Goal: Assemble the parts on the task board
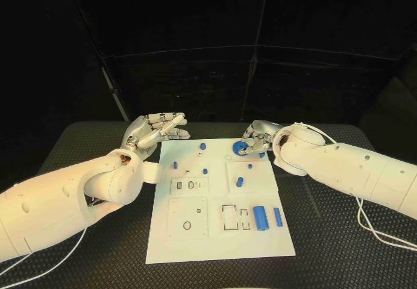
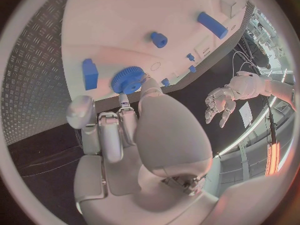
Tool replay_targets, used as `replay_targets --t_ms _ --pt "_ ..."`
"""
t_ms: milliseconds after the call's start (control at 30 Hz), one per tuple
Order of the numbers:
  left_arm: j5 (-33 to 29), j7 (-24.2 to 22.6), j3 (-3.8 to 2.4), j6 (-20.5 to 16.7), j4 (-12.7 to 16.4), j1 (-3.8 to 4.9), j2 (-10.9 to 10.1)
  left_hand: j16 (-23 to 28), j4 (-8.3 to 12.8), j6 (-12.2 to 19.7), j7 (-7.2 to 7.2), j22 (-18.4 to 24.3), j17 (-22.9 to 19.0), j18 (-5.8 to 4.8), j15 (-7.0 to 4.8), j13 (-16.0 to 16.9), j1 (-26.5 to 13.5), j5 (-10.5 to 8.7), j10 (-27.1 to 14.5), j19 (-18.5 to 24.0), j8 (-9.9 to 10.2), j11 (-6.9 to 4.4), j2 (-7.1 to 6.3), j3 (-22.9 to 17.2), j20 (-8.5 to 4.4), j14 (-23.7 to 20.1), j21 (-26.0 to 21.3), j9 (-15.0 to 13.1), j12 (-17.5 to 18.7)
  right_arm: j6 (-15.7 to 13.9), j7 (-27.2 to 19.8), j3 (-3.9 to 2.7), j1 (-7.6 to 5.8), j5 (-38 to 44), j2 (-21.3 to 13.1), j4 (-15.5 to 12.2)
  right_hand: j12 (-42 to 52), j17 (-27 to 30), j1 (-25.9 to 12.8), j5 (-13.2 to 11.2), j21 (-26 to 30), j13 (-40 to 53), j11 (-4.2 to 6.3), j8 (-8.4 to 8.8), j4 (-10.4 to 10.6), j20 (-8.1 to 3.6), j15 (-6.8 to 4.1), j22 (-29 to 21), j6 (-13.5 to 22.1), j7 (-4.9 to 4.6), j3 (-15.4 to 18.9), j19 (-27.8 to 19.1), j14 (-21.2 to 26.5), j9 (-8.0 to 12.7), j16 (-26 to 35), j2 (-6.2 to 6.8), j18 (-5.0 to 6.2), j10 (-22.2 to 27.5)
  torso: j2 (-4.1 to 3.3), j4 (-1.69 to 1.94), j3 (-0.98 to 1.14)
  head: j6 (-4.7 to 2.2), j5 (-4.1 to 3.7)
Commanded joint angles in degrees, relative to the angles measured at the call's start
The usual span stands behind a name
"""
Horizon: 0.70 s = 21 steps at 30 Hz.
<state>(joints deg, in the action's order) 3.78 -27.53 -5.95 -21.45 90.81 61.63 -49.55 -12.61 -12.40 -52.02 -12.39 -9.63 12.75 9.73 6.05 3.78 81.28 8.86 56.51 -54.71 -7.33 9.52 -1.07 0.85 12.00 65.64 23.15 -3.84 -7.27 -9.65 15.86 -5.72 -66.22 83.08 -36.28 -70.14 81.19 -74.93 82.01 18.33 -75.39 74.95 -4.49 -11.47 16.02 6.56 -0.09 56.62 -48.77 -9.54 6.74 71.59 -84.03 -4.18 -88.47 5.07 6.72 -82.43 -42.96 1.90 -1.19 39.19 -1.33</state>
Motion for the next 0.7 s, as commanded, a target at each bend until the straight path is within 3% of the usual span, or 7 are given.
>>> replay_targets --t_ms 33,367,400,467,500,600,700 --pt "0.26 -0.15 -0.06 0.89 -0.03 0.07 0.15 0.22 0.44 0.16 -0.34 0.09 0.1 0.67 0.27 -0.08 0.58 -0.24 -0.25 0.16 0.37 0.22 -0.01 0.06 0.37 -0.21 -0.35 0.08 0.38 -0.29 0.54 0.0 -0.09 3.12 0.36 0.06 0.74 -11.19 0.28 0.39 -0.38 3.54 -0.05 -0.21 -0.47 -0.09 0.4 0.51 -0.19 0.03 -0.02 0.65 -5.19 0.01 -0.33 -0.43 -0.47 -0.81 -0.02 -0.03 0.04 0.07 -0.05" --pt "0.26 -0.03 -0.06 1.05 -0.15 0.07 0.28 0.22 0.44 0.16 -0.34 0.09 0.1 0.67 0.27 -0.08 0.58 -0.24 -0.25 0.16 0.37 0.22 -0.01 0.06 0.37 -0.21 -0.35 0.08 0.38 0.59 1.01 0.0 -0.08 6.6 1.08 0.32 2.92 -11.9 1.73 -0.05 -1.55 6.48 0.05 -0.97 -1.8 -0.13 0.35 2.65 -1.01 0.18 -0.07 1.81 -5.32 -0.01 -0.58 -1.11 -0.84 -2.42 0.0 -0.01 0.0 0.27 -0.11" --pt "0.26 -0.02 -0.06 1.06 -0.16 0.07 0.28 0.22 0.44 0.16 -0.34 0.09 0.1 0.67 0.27 -0.08 0.58 -0.24 -0.25 0.16 0.37 0.22 -0.01 0.06 0.37 -0.21 -0.35 0.08 0.38 0.67 1.12 0.0 -0.08 7.05 1.12 0.32 3.24 -12.04 2.11 -0.49 -1.7 6.92 0.1 -1.18 -2.12 -0.16 0.31 2.92 -1.36 0.25 -0.23 1.95 -5.35 -0.04 -0.63 -1.37 -0.87 -2.68 0.0 -0.01 0.03 0.29 -0.11" --pt "0.26 0.0 -0.06 1.07 -0.17 0.07 0.27 0.22 0.44 0.16 -0.34 0.09 0.1 0.67 0.27 -0.08 0.58 -0.24 -0.25 0.16 0.37 0.22 -0.01 0.06 0.37 -0.21 -0.35 0.08 0.38 0.73 1.39 0.01 -0.08 8.22 1.19 0.31 3.66 -12.33 3.68 -4.77 -2.05 7.53 0.28 -1.66 -3.18 -0.33 0.15 3.5 -2.52 0.49 -1.68 2.25 -5.4 -0.08 -0.72 -2.51 -0.96 -2.97 0.02 0.01 0.04 0.35 -0.11" --pt "0.26 0.02 -0.06 1.08 -0.17 0.07 0.27 0.22 0.44 0.16 -0.34 0.09 0.1 0.67 0.27 -0.08 0.58 -0.24 -0.25 0.16 0.37 0.22 -0.01 0.06 0.37 -0.21 -0.35 0.08 0.38 0.71 1.57 0.01 -0.08 8.9 1.22 0.3 3.8 -12.41 4.29 -5.78 -2.14 7.74 0.39 -1.83 -3.58 -0.35 0.08 3.67 -3.0 0.54 -2.35 2.32 -5.42 -0.1 -0.75 -2.84 -1.0 -3.09 0.02 0.01 0.04 0.37 -0.13" --pt "0.26 0.05 -0.06 1.11 -0.17 0.07 0.25 0.22 0.44 0.16 -0.34 0.09 0.1 0.67 0.27 -0.08 0.58 -0.24 -0.25 0.16 0.37 0.22 -0.01 0.06 0.37 -0.21 -0.35 0.08 0.38 0.41 2.12 0.01 -0.07 10.87 1.31 0.21 4.15 -12.6 6.77 -7.43 -2.68 8.3 0.73 -2.39 -5.18 -0.57 -0.22 4.79 -4.75 0.9 -4.78 2.9 -5.45 -0.2 -0.81 -4.15 -1.19 -3.38 0.0 0.01 0.04 0.41 -0.14" --pt "0.26 0.06 -0.06 1.13 -0.17 0.07 0.25 0.22 0.44 0.16 -0.34 0.09 0.1 0.67 0.27 -0.08 0.58 -0.24 -0.25 0.16 0.37 0.22 -0.01 0.06 0.37 -0.21 -0.35 0.08 0.38 -0.23 2.58 0.01 -0.07 12.09 1.37 0.05 4.32 -12.71 7.65 -8.19 -3.02 8.59 0.93 -2.42 -5.99 -0.77 -0.4 5.49 -5.65 1.11 -6.42 3.25 -5.47 -0.1 -0.85 -4.67 -1.32 -3.53 0.03 -0.02 0.04 0.42 -0.13"
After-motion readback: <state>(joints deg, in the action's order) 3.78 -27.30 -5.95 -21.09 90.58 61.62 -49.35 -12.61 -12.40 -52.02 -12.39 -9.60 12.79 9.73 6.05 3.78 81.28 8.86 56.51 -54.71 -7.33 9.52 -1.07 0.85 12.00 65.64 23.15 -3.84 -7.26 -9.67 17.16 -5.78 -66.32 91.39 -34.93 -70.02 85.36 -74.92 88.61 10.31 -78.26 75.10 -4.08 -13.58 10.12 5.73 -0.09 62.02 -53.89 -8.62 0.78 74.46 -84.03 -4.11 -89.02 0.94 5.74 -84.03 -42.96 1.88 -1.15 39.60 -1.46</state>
